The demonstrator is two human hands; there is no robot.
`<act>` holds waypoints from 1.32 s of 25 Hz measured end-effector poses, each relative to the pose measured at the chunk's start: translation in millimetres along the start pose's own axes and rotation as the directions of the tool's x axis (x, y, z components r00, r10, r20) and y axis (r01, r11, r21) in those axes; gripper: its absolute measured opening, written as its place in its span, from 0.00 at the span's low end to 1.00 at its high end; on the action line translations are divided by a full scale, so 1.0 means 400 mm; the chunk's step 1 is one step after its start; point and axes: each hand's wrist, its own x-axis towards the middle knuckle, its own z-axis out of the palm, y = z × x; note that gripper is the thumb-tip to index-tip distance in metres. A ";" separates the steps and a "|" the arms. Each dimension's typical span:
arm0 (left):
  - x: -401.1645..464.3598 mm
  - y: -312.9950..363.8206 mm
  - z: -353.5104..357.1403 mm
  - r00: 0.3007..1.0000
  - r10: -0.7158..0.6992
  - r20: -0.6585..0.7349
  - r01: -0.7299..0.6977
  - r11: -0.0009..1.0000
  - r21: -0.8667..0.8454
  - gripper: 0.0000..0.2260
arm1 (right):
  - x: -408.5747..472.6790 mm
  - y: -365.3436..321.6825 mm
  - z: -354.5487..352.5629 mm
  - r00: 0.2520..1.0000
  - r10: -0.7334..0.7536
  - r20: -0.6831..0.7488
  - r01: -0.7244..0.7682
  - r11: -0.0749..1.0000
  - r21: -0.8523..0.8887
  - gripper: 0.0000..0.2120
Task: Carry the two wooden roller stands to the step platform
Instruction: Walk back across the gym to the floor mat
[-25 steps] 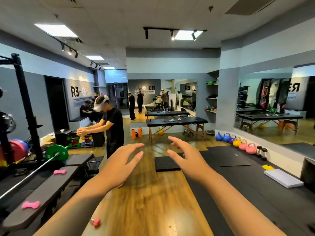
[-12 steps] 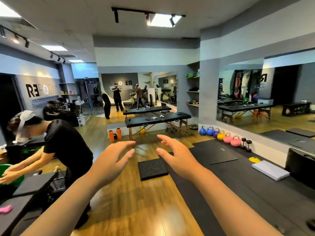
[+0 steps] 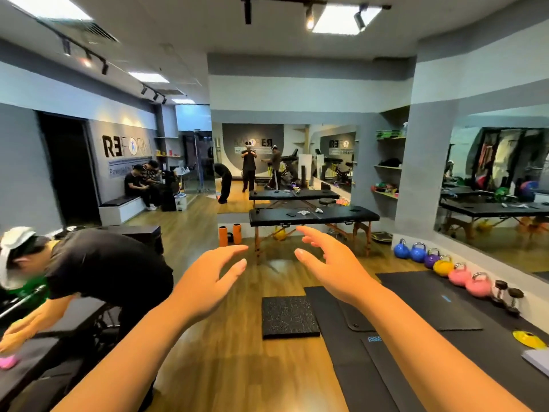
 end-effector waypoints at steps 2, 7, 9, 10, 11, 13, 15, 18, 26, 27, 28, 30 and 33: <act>0.072 -0.039 0.047 1.000 -0.019 0.000 0.019 1.000 0.007 0.20 | 0.088 0.061 0.019 1.000 -0.018 0.023 0.018 1.000 0.024 0.27; 0.285 -0.191 0.179 0.997 -0.074 0.015 0.074 0.997 0.009 0.20 | 0.329 0.252 0.110 0.996 -0.033 0.078 0.029 0.998 0.046 0.31; 0.386 -0.267 0.222 0.998 -0.066 0.023 0.066 0.998 0.018 0.21 | 0.427 0.326 0.149 0.997 -0.023 0.079 0.019 0.998 0.056 0.31; 0.435 -0.305 0.241 0.998 -0.067 0.021 0.067 0.998 0.018 0.21 | 0.473 0.360 0.168 0.996 -0.014 0.085 0.009 0.998 0.060 0.31; 0.494 -0.351 0.266 0.998 -0.065 0.017 0.065 0.998 0.014 0.21 | 0.531 0.399 0.189 0.996 -0.006 0.089 0.001 0.998 0.057 0.31; 0.615 -0.442 0.316 0.997 -0.067 0.024 0.067 0.998 -0.003 0.20 | 0.652 0.474 0.224 0.996 0.017 0.093 -0.023 0.998 0.054 0.30; 0.736 -0.522 0.367 0.997 -0.061 0.040 0.061 0.998 -0.013 0.20 | 0.780 0.539 0.251 0.996 0.024 0.081 -0.028 0.998 0.056 0.30; 0.893 -0.622 0.439 0.996 -0.060 0.071 0.060 0.998 -0.004 0.20 | 0.950 0.628 0.284 0.996 0.034 0.081 -0.039 0.998 0.055 0.29; 1.221 -0.902 0.611 0.989 -0.137 0.049 0.132 0.987 0.088 0.20 | 1.411 0.908 0.418 0.992 -0.047 0.121 0.039 0.997 0.074 0.25; 1.259 -0.932 0.628 0.987 -0.157 0.042 0.152 0.983 0.106 0.20 | 1.468 0.948 0.433 0.990 -0.065 0.123 0.055 0.995 0.080 0.25; 1.307 -0.967 0.648 0.984 -0.176 0.028 0.171 0.977 0.123 0.20 | 1.537 0.995 0.449 0.989 -0.083 0.126 0.071 0.993 0.097 0.25; 1.403 -1.028 0.682 0.976 -0.218 -0.020 0.219 0.965 0.144 0.20 | 1.674 1.086 0.480 0.983 -0.103 0.155 0.085 0.989 0.120 0.25; 1.547 -1.102 0.723 0.953 -0.284 -0.104 0.298 0.939 0.173 0.21 | 1.865 1.194 0.525 0.964 -0.142 0.223 0.117 0.986 0.122 0.25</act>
